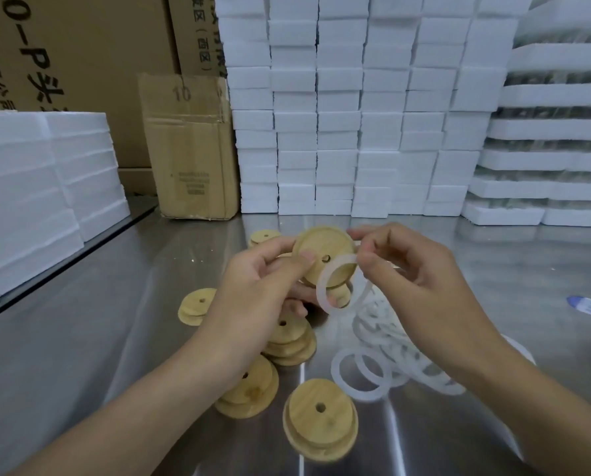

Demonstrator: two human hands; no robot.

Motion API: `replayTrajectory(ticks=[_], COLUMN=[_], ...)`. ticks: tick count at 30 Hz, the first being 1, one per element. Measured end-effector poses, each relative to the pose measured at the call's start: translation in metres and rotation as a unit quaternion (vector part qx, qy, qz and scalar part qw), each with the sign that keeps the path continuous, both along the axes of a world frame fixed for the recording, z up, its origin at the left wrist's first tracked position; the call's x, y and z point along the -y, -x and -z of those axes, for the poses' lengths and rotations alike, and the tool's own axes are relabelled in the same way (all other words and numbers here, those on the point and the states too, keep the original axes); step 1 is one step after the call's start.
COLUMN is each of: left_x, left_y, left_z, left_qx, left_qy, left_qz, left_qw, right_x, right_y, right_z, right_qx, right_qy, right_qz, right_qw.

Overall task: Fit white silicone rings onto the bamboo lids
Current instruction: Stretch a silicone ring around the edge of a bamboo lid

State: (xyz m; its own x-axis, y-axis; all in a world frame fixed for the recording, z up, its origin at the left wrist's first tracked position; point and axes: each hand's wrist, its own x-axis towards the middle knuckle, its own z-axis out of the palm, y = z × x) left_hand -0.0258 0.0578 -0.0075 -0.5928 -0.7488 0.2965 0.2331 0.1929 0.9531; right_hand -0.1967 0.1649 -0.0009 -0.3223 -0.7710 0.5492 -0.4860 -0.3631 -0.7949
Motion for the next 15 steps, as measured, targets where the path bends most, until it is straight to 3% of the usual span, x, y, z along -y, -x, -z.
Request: replayTrajectory(ticks=[7, 10, 15], left_x=[-0.007, -0.012, -0.010], left_y=[0.001, 0.001, 0.003], left_z=[0.012, 0.018, 0.021], left_qx=[0.027, 0.037, 0.047], left_qy=[0.025, 0.102, 0.152], left_qz=[0.029, 0.009, -0.007], left_qw=[0.999, 0.994, 0.987], right_x=[-0.001, -0.002, -0.003], right_y=[-0.007, -0.008, -0.012], right_z=[0.013, 0.016, 0.015], right_qx=[0.022, 0.046, -0.006], right_qy=[0.030, 0.032, 0.048], right_qz=[0.047, 0.059, 0.075], right_qw=[0.998, 0.997, 0.996])
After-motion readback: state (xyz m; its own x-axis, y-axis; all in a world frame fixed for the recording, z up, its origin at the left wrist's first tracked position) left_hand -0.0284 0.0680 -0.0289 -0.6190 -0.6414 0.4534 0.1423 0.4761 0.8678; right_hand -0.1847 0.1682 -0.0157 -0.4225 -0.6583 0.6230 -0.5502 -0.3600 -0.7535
